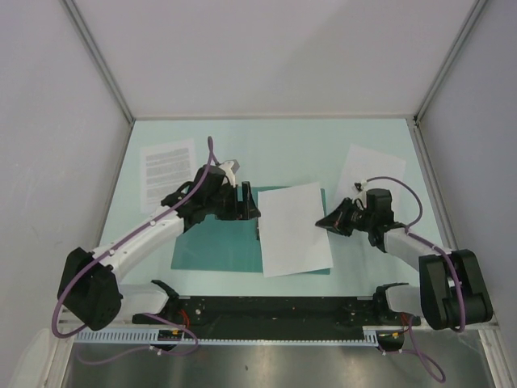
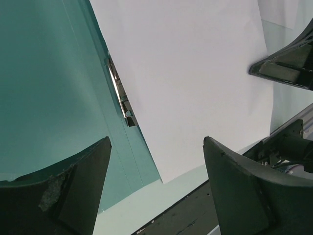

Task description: Put the files into the folder

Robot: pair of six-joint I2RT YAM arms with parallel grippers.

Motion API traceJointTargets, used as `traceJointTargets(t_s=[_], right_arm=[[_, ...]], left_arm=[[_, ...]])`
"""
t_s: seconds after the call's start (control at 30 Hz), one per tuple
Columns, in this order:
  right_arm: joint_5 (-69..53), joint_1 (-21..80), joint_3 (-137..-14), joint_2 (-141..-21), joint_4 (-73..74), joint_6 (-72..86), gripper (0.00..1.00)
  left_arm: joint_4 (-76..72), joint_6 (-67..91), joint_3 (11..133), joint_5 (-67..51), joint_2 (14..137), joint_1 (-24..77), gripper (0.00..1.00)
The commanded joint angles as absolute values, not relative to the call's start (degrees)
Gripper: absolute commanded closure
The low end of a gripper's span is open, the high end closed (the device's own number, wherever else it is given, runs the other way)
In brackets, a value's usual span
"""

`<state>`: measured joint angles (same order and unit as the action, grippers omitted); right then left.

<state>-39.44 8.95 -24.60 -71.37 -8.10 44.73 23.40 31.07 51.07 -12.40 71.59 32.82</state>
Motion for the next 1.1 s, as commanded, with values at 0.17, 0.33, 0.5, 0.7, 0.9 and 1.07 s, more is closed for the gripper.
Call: traceJointTargets(t_s=[0.17, 0.33, 0.5, 0.7, 0.9, 1.07], right_arm=[[-34.89, 6.42, -20.04, -72.07, -14.24, 42.54, 1.00], [-35.59, 5.89, -19.07, -73.39, -16.43, 42.19, 1.00], [-37.35, 6.06, -19.07, -76.63, -20.99, 41.92, 1.00], [-38.58, 7.03, -19.07, -79.98, -25.30, 42.45, 1.00], [-38.58, 7.73, -19.77, -82.26, -27.25, 41.66, 1.00], [-38.41, 8.17, -20.30, -82.97, -26.72, 40.70, 1.00]], left_arm=[[18.72, 30.50, 48.08, -15.03, 72.95, 32.08, 0.18], [17.05, 31.11, 46.93, -16.17, 74.18, 32.08, 0.18], [15.73, 31.82, 46.23, -17.67, 74.97, 32.08, 0.18], [15.73, 31.82, 45.70, -17.67, 74.80, 32.08, 0.18], [15.73, 31.82, 45.79, -17.58, 74.79, 32.08, 0.18], [15.82, 31.64, 45.97, -17.67, 74.88, 32.08, 0.18]])
